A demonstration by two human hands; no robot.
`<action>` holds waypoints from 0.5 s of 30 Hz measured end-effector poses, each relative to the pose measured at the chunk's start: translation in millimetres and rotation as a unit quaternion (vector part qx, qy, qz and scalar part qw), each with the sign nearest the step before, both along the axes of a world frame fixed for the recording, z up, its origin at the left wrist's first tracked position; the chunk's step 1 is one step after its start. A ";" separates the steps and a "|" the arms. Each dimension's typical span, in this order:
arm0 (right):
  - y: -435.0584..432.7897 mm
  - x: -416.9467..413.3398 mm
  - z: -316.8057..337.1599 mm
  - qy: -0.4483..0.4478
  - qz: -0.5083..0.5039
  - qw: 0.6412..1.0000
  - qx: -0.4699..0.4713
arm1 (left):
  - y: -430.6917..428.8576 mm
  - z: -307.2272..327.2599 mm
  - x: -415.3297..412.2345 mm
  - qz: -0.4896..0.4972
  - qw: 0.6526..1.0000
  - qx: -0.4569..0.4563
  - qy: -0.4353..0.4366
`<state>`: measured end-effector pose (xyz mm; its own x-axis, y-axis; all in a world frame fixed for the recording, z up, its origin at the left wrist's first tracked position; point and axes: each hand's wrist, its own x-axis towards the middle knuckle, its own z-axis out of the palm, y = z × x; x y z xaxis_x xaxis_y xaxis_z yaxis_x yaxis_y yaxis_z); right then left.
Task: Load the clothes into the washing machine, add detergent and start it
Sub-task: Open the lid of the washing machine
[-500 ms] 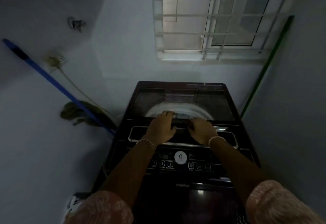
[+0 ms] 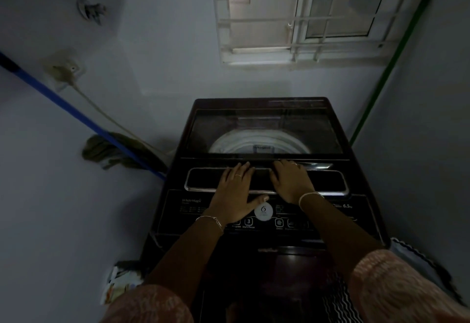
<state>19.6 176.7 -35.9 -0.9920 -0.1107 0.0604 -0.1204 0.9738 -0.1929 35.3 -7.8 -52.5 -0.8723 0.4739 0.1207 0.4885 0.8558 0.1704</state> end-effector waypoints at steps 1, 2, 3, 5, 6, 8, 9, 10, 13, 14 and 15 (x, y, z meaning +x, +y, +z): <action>0.0 -3.5 2.1 -0.009 -0.004 1.000 -0.014 | -0.3 -1.2 -0.6 0.000 1.000 0.005 0.006; -0.4 -7.0 4.5 -0.017 -0.013 0.999 -0.026 | -0.3 -1.5 -0.9 0.001 1.000 0.012 0.015; -1.5 -9.7 7.3 -0.022 -0.022 0.999 -0.035 | -0.1 -1.8 -0.8 -0.001 0.999 0.023 0.028; -4.8 -13.8 14.2 -0.017 -0.042 0.998 -0.042 | -0.6 -1.7 1.1 -0.008 0.997 0.033 0.071; -5.8 -15.6 18.8 -0.008 -0.051 0.998 -0.042 | -0.9 -0.5 2.7 -0.012 0.995 0.028 0.094; -6.5 -20.5 31.6 0.004 -0.060 0.997 -0.043 | -1.6 5.4 3.7 -0.019 0.989 0.013 0.148; -5.8 -23.6 39.4 0.004 -0.061 0.997 -0.046 | -1.6 10.6 3.0 -0.023 0.984 0.004 0.177; -4.7 -27.1 48.0 -0.002 -0.060 0.997 -0.049 | -1.2 16.5 1.1 -0.027 0.978 -0.004 0.205; -2.1 -37.3 74.1 -0.032 -0.046 0.996 -0.063 | -0.5 36.5 -10.4 -0.039 0.963 0.002 0.268; -1.8 -38.9 82.3 -0.044 -0.040 0.996 -0.059 | -0.9 42.8 -15.5 -0.042 0.958 -0.002 0.283; -1.5 -40.1 90.0 -0.054 -0.034 0.997 -0.052 | -1.5 49.3 -20.9 -0.048 0.953 -0.008 0.300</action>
<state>-20.5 175.2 54.0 -0.9984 -0.0425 -0.0385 -0.0289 0.9528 -0.3023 14.4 -9.3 -3.2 -0.6012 0.5541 0.5758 0.5701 0.8023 -0.1769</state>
